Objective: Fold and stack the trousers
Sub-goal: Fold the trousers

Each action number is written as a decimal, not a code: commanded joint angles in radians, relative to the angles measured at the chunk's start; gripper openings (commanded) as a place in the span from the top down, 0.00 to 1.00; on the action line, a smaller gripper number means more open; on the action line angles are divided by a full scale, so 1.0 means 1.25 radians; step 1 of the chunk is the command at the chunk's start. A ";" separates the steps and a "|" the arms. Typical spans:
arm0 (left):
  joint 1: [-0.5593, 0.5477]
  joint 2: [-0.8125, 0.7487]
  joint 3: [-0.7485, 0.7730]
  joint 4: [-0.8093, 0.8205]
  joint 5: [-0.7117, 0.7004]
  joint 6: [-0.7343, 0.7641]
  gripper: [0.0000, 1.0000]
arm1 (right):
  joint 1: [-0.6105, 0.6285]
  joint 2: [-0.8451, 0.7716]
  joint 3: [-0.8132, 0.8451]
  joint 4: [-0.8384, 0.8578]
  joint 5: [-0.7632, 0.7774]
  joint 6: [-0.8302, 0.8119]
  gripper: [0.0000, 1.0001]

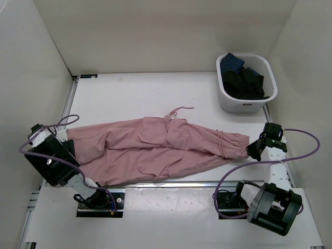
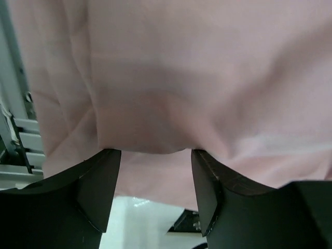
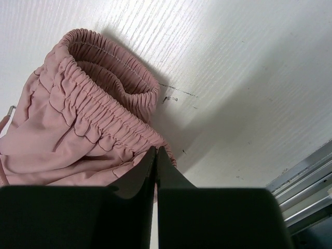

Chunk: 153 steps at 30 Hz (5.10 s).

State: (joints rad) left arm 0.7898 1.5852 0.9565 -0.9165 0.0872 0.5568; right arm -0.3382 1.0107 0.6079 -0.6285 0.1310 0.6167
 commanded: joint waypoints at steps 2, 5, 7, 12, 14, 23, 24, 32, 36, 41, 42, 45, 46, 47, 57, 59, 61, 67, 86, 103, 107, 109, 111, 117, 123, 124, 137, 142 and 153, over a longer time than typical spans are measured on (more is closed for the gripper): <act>0.003 0.003 0.035 0.059 0.017 -0.043 0.32 | 0.002 0.003 0.041 0.008 -0.007 -0.024 1.00; 0.003 -0.009 0.069 0.039 0.034 -0.043 0.32 | 0.002 0.003 0.051 0.000 0.008 -0.034 1.00; 0.003 -0.037 0.101 0.007 0.053 -0.032 0.32 | 0.002 0.010 0.051 0.000 0.018 -0.044 1.00; 0.003 -0.040 0.093 0.034 0.014 -0.032 0.21 | 0.002 0.047 0.059 0.000 0.001 -0.059 0.98; 0.003 0.019 0.078 0.034 0.006 -0.032 0.21 | 0.002 0.055 0.059 0.008 0.001 -0.059 0.97; 0.003 0.059 0.047 0.055 0.042 0.012 0.86 | 0.002 0.022 0.143 -0.009 -0.007 -0.125 0.29; 0.003 0.058 0.047 0.055 0.042 0.012 0.86 | 0.002 0.015 0.143 -0.016 -0.007 -0.118 0.26; 0.003 0.002 0.040 0.039 0.042 0.027 0.86 | 0.002 0.096 0.115 -0.166 -0.080 0.046 0.25; 0.003 -0.038 0.075 0.039 0.026 0.027 0.86 | 0.002 0.071 0.053 -0.116 -0.115 0.132 0.34; 0.003 -0.046 0.119 0.024 0.026 0.027 0.86 | 0.002 0.139 0.052 -0.101 -0.099 0.147 0.62; 0.003 -0.046 0.120 0.024 0.026 0.027 0.86 | 0.002 0.150 0.061 -0.101 -0.083 0.147 0.64; 0.003 -0.053 0.136 0.008 0.035 0.034 0.86 | 0.002 0.174 0.088 -0.080 -0.039 0.140 0.75; 0.003 -0.053 0.149 0.008 0.042 0.034 0.86 | 0.002 0.182 0.100 -0.080 -0.026 0.140 0.82; 0.003 -0.061 0.168 0.008 0.042 0.034 0.86 | 0.002 0.182 0.112 -0.080 -0.019 0.140 0.88; 0.053 -0.102 0.382 0.036 -0.024 0.077 0.86 | -0.149 0.209 0.356 -0.153 0.018 0.095 1.00; 0.063 -0.126 0.310 0.036 -0.040 0.125 0.86 | -0.176 0.209 0.332 -0.144 0.009 0.074 1.00; 0.086 -0.156 0.197 0.056 -0.061 0.151 0.86 | -0.176 0.216 0.292 -0.130 -0.011 0.074 1.00; 0.180 -0.191 0.004 0.107 -0.120 0.212 0.86 | -0.201 0.259 0.249 -0.097 -0.023 0.058 1.00; 0.317 -0.171 -0.048 0.058 -0.114 0.322 0.55 | -0.234 0.291 0.255 -0.116 -0.107 -0.010 0.76; 0.039 -0.142 0.128 -0.067 0.073 0.190 0.25 | -0.176 0.257 0.223 -0.108 -0.105 -0.097 0.44; -0.007 -0.063 0.111 -0.015 0.022 0.162 0.21 | -0.176 0.257 0.216 -0.108 -0.129 -0.105 0.37; -0.016 -0.040 0.102 -0.007 0.008 0.155 0.20 | -0.176 0.257 0.216 -0.108 -0.139 -0.113 0.34; -0.033 -0.004 0.080 0.016 -0.027 0.147 0.20 | -0.176 0.249 0.216 -0.118 -0.139 -0.120 0.31; -0.040 0.030 0.062 0.050 -0.055 0.133 0.86 | -0.176 0.242 0.162 -0.110 -0.147 -0.120 0.31; -0.040 -0.068 0.206 -0.003 0.047 0.091 0.86 | -0.176 0.242 0.121 -0.083 -0.091 -0.120 0.58; -0.040 -0.076 0.219 -0.003 0.047 0.080 0.86 | -0.176 0.242 0.121 -0.073 -0.091 -0.120 0.86; -0.040 0.063 0.246 0.005 0.010 0.011 0.67 | -0.176 0.334 0.207 -0.051 -0.129 -0.162 0.57; -0.040 0.080 0.246 0.005 -0.025 0.011 0.30 | -0.176 0.295 0.223 -0.040 -0.183 -0.200 0.28; -0.040 -0.085 0.158 -0.010 -0.174 0.055 0.13 | -0.135 0.070 0.129 -0.085 -0.183 -0.136 0.11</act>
State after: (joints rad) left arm 0.7357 1.5730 1.1797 -0.9180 -0.0582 0.6003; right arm -0.5262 1.1255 0.8181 -0.7071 -0.0635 0.4129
